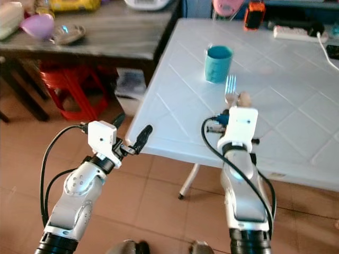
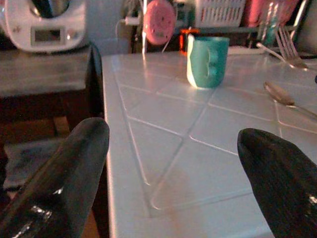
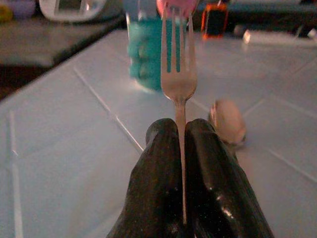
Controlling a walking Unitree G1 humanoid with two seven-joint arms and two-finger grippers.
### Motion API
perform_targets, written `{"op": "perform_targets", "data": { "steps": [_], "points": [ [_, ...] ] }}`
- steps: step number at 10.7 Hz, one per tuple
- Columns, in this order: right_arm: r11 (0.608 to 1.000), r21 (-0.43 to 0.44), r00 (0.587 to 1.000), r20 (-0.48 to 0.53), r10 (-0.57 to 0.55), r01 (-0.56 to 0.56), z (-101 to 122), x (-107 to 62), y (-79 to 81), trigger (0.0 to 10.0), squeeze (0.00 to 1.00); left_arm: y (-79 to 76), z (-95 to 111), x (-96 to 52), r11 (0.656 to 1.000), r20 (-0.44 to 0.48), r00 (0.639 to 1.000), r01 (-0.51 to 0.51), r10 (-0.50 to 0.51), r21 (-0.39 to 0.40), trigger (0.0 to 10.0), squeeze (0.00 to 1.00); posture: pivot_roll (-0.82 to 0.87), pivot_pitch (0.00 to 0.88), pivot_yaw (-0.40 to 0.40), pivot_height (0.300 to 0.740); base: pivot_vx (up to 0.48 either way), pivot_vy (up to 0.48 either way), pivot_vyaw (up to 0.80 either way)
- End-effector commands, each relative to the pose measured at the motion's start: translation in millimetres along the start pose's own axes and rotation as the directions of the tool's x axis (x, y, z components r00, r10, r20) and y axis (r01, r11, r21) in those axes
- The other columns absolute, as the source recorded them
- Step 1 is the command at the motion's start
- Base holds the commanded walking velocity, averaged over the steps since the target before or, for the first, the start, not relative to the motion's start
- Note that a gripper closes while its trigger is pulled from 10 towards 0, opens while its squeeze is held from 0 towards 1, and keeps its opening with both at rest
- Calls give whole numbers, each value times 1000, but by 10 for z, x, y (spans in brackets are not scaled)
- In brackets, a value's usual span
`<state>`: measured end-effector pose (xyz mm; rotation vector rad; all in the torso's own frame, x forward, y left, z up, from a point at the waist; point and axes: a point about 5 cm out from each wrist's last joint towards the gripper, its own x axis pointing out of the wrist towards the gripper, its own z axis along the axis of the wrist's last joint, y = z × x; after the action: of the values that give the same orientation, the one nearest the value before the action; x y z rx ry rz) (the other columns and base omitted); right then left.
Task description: Setting the table
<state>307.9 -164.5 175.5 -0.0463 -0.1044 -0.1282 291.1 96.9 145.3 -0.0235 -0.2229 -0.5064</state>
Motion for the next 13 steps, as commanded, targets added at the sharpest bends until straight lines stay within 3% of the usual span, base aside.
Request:
{"op": "perform_targets", "data": {
  "steps": [1, 5, 10, 13],
  "points": [
    [1000, 10, 999, 37, 16, -16, 69, -7, 54, 10000, 0, 61, -36, -41, 1000, -17, 1000, -20, 21, 12, 10000, 0, -140, 109, 82, 740, 0, 480, -800],
    [1000, 21, 999, 42, 21, -22, 65, -18, 94, 10000, 0, 45, -36, -36, 1000, -15, 1000, -13, 13, 18, 10000, 0, -137, 115, 89, 740, 0, 480, -758],
    [1000, -11, 997, 76, 20, -19, 103, -24, 84, 10000, 0, -27, -51, -20, 1000, -11, 1000, 2, -2, 18, 10000, 0, -140, 113, 96, 740, 0, 480, 0],
    [1000, -4, 997, 82, 14, -14, 105, -17, 73, 10000, 0, -41, -59, -18, 1000, -11, 1000, 4, -4, 16, 10000, 0, -143, 111, 95, 740, 0, 480, 800]
  ]
}}
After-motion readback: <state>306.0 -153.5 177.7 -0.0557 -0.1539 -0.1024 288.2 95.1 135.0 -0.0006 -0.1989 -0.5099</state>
